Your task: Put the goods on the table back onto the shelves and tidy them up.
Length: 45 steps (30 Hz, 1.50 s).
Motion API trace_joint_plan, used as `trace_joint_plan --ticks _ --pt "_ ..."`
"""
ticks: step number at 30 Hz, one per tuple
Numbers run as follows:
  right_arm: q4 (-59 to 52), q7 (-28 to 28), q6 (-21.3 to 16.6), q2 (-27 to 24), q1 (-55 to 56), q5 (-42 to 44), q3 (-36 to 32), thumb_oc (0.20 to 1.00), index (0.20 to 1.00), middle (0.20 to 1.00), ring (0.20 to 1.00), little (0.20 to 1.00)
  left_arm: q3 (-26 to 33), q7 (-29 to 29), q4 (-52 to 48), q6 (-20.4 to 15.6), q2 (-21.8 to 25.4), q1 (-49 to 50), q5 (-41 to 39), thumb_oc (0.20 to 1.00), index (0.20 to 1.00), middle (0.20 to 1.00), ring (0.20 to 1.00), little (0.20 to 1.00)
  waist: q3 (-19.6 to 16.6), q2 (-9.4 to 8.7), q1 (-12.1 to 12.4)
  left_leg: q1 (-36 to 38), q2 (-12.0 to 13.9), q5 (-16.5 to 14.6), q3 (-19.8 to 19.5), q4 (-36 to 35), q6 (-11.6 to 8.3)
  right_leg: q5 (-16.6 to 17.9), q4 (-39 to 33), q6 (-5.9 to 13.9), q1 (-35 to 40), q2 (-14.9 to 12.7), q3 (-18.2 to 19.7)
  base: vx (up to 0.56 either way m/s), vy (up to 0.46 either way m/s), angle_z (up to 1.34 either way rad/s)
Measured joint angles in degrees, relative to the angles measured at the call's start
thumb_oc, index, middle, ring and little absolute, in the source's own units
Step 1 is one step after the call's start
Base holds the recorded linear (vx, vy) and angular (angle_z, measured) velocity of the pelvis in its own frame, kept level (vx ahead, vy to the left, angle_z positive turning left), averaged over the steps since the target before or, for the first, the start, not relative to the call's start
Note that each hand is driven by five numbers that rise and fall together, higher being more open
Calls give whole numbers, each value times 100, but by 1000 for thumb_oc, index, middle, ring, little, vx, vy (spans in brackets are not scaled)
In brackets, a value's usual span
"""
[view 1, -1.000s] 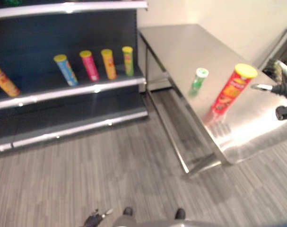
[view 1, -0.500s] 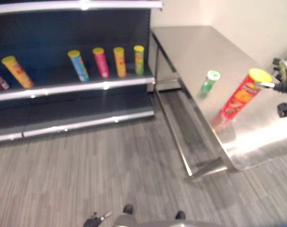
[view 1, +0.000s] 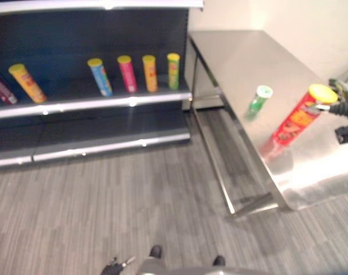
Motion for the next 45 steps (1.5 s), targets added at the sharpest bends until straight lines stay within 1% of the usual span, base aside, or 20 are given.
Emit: trace_joint_plan --ticks 7,11,15,17,19,20,21,22,23,33,37,38,39,40,41,42,43,44,45 --pt "66 29 3 -1 -119 4 86 1000 1000 1000 1000 1000 0 49 1 0 -1 0 -199 1000 1000 1000 1000 1000 1 -5 20 -5 0 1 -12 0 -2 -2 0 0 2 3 -13 0 0 0" --pt "453 54 74 6 -433 0 338 1000 1000 1000 1000 1000 0 74 16 1 -2 -2 -219 1000 1000 1000 1000 1000 6 -17 17 -6 10 8 -16 0 -12 -1 0 -1 3 12 -16 0 0 0" --pt "869 146 189 -1 -725 -11 696 1000 1000 1000 1000 1000 0 82 35 0 1 -5 -219 1000 1000 1000 1000 1000 11 -55 22 -9 25 13 -28 0 -21 -2 0 -2 6 30 -25 0 0 0" --pt "1035 220 247 0 -876 -156 956 1000 1000 1000 1000 1000 -1 84 68 0 1 -5 -219 1000 1000 1000 1000 1000 10 -81 20 -12 32 17 -34 0 -27 -4 0 -6 6 38 -31 0 0 0" --pt "1079 301 269 13 -931 -219 995 1000 1000 1000 1000 1000 0 84 72 0 1 -7 -222 1000 1000 1000 1000 1000 10 -98 20 -23 35 25 -60 0 -35 -9 0 -13 10 44 -54 -4 1 5" --pt "1099 329 270 36 -939 -220 998 799 799 799 799 799 0 84 89 0 3 -10 -222 1000 1000 1000 1000 1000 9 -102 20 -27 37 30 -75 0 -37 -10 0 -16 14 47 -70 -4 -1 9" --pt "1098 336 275 37 -947 -220 1029 520 520 520 520 520 1 83 99 0 3 -13 -222 1000 1000 1000 1000 1000 9 -103 20 -38 38 36 -95 0 -41 -13 0 -20 15 49 -91 -3 0 8" --pt "1097 342 284 37 -963 -220 1054 344 344 344 344 344 1 83 108 0 3 -14 -222 1000 1000 1000 1000 1000 9 -103 18 -46 40 41 -105 0 -40 -14 0 -21 15 50 -103 -2 -6 10" --pt "1098 349 327 38 -1014 -217 1101 200 200 200 200 200 0 83 110 0 3 -13 -223 1000 1000 1000 1000 1000 9 -103 18 -64 44 52 -128 0 -41 -15 0 -23 14 52 -127 -2 -6 7" --pt "931 553 365 37 -1155 -161 1167 200 200 200 200 200 5 70 109 0 11 -11 -248 1000 1000 1000 1000 1000 11 -106 40 -69 52 65 -136 0 -50 -17 0 -28 14 75 -132 -1 -1 1" --pt "455 545 359 -16 -1036 -155 1111 200 200 200 200 200 23 72 105 1 9 -15 -397 1000 1000 1000 1000 1000 25 -85 -18 -71 58 65 -135 0 -50 -19 -1 -29 12 77 -130 0 0 0" --pt "163 532 366 -48 -854 -160 910 200 200 200 200 200 31 74 102 2 9 -15 -395 1000 1000 1000 1000 1000 31 -77 -19 -72 58 65 -134 0 -50 -20 -1 -30 11 76 -130 0 0 0" --pt "-345 458 332 -69 -432 -153 442 200 200 200 200 200 75 79 93 -3 -4 -5 -396 1000 1000 1000 1000 1000 38 -71 -12 -75 58 65 -135 0 -50 -26 -1 -33 11 76 -133 19 -34 0" --pt "-588 426 290 -69 -260 -138 288 200 200 200 200 200 75 83 109 4 -10 5 -395 1000 1000 1000 1000 1000 43 -63 -22 -73 55 65 -133 0 -50 -26 -1 -33 11 75 -131 22 -39 1" --pt "-1262 361 230 -74 263 -90 -268 200 200 200 200 200 94 85 93 9 -29 6 -393 1000 1000 1000 1000 1000 76 -12 -37 -76 51 65 -133 0 -50 -31 -1 -27 11 76 -129 12 -39 0" --pt "-1637 280 140 -69 592 -50 -586 200 200 200 200 200 136 91 54 1 -56 19 -393 1000 1000 1000 1000 1000 98 16 -14 -75 51 65 -135 0 -50 -31 0 -28 12 76 -133 -32 -42 0" --pt "-1671 268 46 -69 600 24 -582 200 200 200 200 200 131 99 64 12 -64 20 -393 1000 1000 1000 1000 1000 113 48 -43 -73 52 65 -132 0 -51 -30 0 -28 12 75 -130 -42 -32 2" --pt "-1974 176 57 -63 917 -13 -983 200 200 200 200 200 154 101 -36 7 -74 11 -390 1000 1000 1000 1000 1000 155 110 -23 -91 51 88 -142 1 -61 -33 0 -25 11 83 -141 -68 -14 4" --pt "-2234 32 -30 -30 1121 -58 -1288 200 200 200 200 200 248 105 -129 -17 -124 22 -390 1000 1000 1000 1000 1000 206 152 -11 -94 53 89 -149 0 -67 -33 -1 -26 10 82 -146 -33 3 3"
